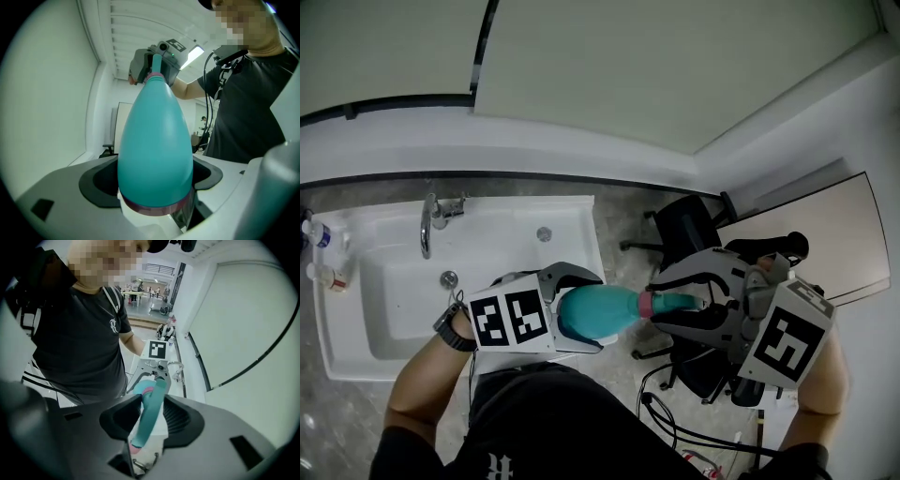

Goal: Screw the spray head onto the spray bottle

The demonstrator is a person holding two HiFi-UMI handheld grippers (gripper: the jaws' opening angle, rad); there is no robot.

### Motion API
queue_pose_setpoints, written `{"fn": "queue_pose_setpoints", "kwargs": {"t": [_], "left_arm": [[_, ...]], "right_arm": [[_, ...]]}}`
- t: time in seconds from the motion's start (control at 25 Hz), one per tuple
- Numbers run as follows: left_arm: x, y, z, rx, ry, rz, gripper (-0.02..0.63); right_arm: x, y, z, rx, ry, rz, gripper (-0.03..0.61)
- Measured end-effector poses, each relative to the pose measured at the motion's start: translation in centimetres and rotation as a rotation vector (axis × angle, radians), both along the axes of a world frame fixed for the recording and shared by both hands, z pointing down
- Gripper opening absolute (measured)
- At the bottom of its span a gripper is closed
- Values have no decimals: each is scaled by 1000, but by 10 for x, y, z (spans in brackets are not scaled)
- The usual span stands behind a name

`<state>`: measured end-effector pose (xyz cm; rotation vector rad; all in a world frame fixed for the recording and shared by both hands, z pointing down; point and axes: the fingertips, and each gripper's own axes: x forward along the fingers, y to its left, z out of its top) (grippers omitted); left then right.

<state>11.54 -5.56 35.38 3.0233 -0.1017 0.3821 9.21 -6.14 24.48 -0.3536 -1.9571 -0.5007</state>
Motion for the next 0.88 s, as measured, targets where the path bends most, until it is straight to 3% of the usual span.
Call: {"fn": "queue_pose_setpoints", "kwargs": {"t": [0.04,0.16,0.44,0.56,0.72,0.8,0.88], "left_arm": [[0,-1,0,0,-1,-7,419],[0,-8,3,21,-46,-67,419],[-10,-40,25,137,-278,-330,419],[-16,-53,33,111,-324,-441,419],[-21,-67,51,130,-393,-557,419],[-16,-68,58,148,-397,-549,419],[-8,-64,67,142,-367,-497,419]], "right_arm": [[-1,0,-1,-2,6,2,131],[-1,-2,2,9,74,41,128],[10,-23,23,24,327,249,127],[10,-42,34,-38,300,481,127],[11,-62,55,-296,249,906,127],[11,-67,65,-337,230,984,129],[7,-68,62,-317,193,980,164]]}}
